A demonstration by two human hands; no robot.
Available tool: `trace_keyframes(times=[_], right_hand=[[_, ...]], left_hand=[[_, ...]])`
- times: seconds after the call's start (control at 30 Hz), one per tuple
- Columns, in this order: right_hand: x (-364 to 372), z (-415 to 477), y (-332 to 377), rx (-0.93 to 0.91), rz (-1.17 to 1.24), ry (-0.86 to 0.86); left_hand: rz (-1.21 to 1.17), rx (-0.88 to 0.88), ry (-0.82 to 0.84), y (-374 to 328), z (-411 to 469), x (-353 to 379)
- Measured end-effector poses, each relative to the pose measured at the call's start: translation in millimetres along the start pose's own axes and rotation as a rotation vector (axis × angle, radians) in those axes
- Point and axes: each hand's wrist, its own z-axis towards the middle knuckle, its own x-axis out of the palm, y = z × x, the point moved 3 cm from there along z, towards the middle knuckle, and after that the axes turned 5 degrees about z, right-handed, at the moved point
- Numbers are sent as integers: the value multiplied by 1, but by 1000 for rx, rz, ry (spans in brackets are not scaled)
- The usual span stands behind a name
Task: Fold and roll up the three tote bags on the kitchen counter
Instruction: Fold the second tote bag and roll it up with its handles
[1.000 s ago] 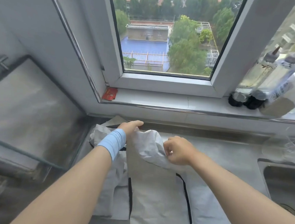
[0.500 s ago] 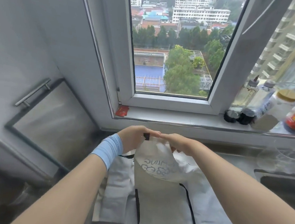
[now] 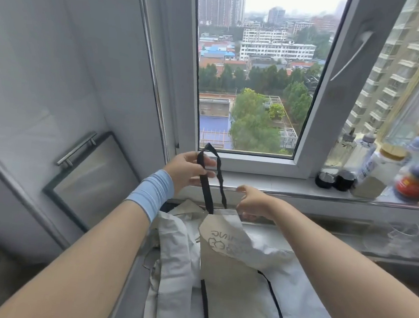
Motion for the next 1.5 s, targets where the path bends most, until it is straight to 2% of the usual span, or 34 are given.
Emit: trace_keyframes(times=[0.1, 0.2, 0.3, 0.4, 0.53, 0.57, 0.63, 0.7, 0.73, 0.77, 0.8, 0.83, 0.9, 0.93, 0.97, 1.0, 1.1, 1.13, 1.23, 1.33, 1.43, 1.5], right_hand=[[-2, 0, 5, 1, 76, -43], [-4, -2, 5, -27, 112, -77], [-7, 3, 6, -148, 158, -93], [-14, 10, 17, -280, 120, -162], [-40, 17, 25, -260, 105, -274], [-48, 19, 25, -238, 192, -253], [-60, 25, 23, -198, 346, -83], [-60, 27, 24, -190, 316, 114], [-62, 32, 24, -179, 267, 126], [-68, 38, 24, -159, 229, 67], [-77, 47, 22, -130, 197, -62], [-89, 57, 19, -82, 147, -216], [-114, 69, 11, -18, 50, -497], [-125, 73, 9, -26, 50, -582], [-133, 75, 11, -64, 80, -620], [-137, 77, 15, -121, 107, -613], [-135, 79, 24, -271, 63, -510], [-129, 81, 22, -277, 42, -465], [-100, 81, -3, -219, 5, -392], [-58, 70, -33, -250, -76, -372], [-2, 59, -75, -214, -170, -276], [37, 54, -108, -165, -258, -152]], left_hand=[[-91, 41, 133, -24, 1, 4], [-22, 115, 208, -44, 7, 8], [42, 153, 230, -55, 15, 12], [48, 106, 259, -61, 25, 21], [104, 87, 183, -65, 50, 27], [145, 95, 174, -65, 56, 28], [193, 101, 176, -64, 71, 32], [190, 108, 183, -67, 80, 40], [176, 105, 176, -67, 88, 43], [179, 101, 153, -67, 97, 47], [248, 113, 85, -66, 104, 45], [404, 130, -24, -66, 113, 42], [893, 124, -251, -59, 132, 32], [1068, 87, -308, -52, 140, 30], [1099, 45, -338, -44, 146, 29], [1049, 2, -344, -33, 154, 29], [456, -102, -364, 1, 164, 35], [421, -123, -324, 13, 165, 38], [756, -167, -234, 50, 152, 45], [776, -181, -271, 94, 135, 47], [836, -231, -123, 147, 111, 58], [940, -279, -23, 183, 93, 67]])
